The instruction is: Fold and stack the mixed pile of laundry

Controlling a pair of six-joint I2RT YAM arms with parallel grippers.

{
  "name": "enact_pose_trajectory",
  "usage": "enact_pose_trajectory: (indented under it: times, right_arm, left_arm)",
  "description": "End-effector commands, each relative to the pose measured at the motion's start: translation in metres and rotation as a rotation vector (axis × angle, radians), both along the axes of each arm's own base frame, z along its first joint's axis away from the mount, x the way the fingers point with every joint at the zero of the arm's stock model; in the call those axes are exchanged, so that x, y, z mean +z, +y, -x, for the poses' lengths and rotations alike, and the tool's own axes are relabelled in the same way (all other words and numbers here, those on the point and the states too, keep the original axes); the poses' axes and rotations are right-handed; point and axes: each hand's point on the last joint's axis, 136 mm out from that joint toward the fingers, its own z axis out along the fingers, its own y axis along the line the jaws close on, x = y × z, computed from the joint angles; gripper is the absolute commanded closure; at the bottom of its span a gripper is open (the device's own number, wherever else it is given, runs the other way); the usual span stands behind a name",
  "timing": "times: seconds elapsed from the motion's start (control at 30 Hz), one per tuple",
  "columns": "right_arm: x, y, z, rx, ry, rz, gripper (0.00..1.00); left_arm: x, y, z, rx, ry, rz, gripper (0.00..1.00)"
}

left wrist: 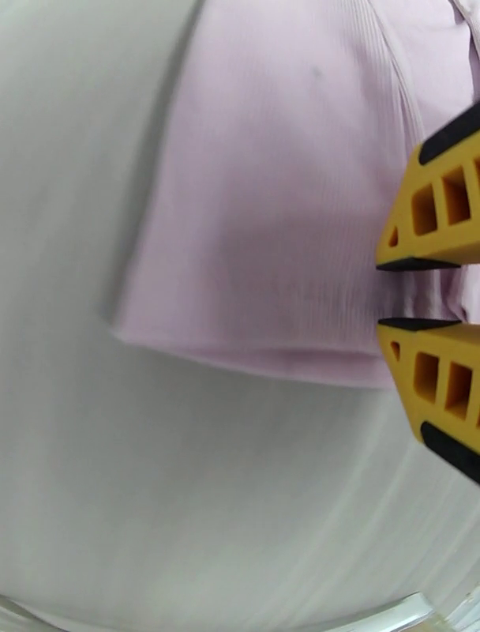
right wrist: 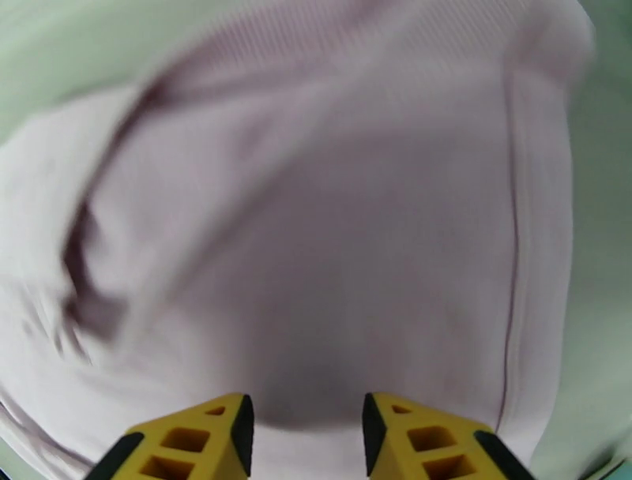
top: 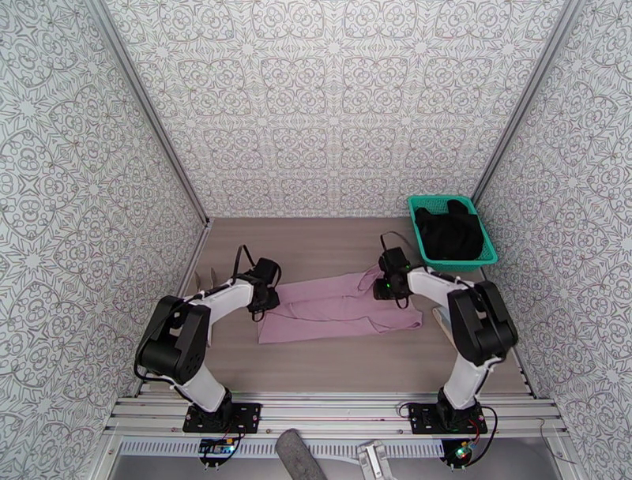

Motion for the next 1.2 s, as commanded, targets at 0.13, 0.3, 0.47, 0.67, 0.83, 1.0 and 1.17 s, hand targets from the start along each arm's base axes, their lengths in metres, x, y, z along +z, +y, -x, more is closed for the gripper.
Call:
enact_pose_trajectory:
  times: [0.13, 0.3, 0.47, 0.67, 0.83, 1.0, 1.17]
  right_arm:
    - [-0.013, 0.001, -0.027, 0.060, 0.102, 0.056, 0.57]
    - [-0.014, 0.000, -0.060, 0.079, 0.099, 0.051, 0.57]
    - [-0.013, -0.002, -0.087, 0.101, 0.096, 0.042, 0.57]
    - [-0.013, -0.002, -0.083, 0.107, 0.099, 0.031, 0.57]
    - [-0.007, -0.011, -0.079, 0.097, 0.092, 0.038, 0.57]
    - [0.025, -0.007, -0.072, 0.099, 0.051, -0.007, 0.55]
    - [0.058, -0.018, -0.047, 0.065, 0.004, 0.006, 0.48]
  left_arm:
    - [0.034, 0.004, 0.014, 0.052, -0.016, 0.026, 0.60]
    - [0.091, 0.012, 0.008, 0.046, -0.123, 0.033, 0.41]
    - [0.113, 0.017, 0.013, 0.043, -0.145, 0.057, 0.36]
    - [0.095, 0.018, 0.021, 0.058, -0.115, 0.084, 0.38]
    - [0.085, 0.015, 0.016, 0.062, -0.106, 0.107, 0.40]
    - [0.074, 0.021, 0.005, 0.084, -0.081, 0.104, 0.39]
    - [0.070, 0.019, -0.008, 0.088, -0.076, 0.138, 0.39]
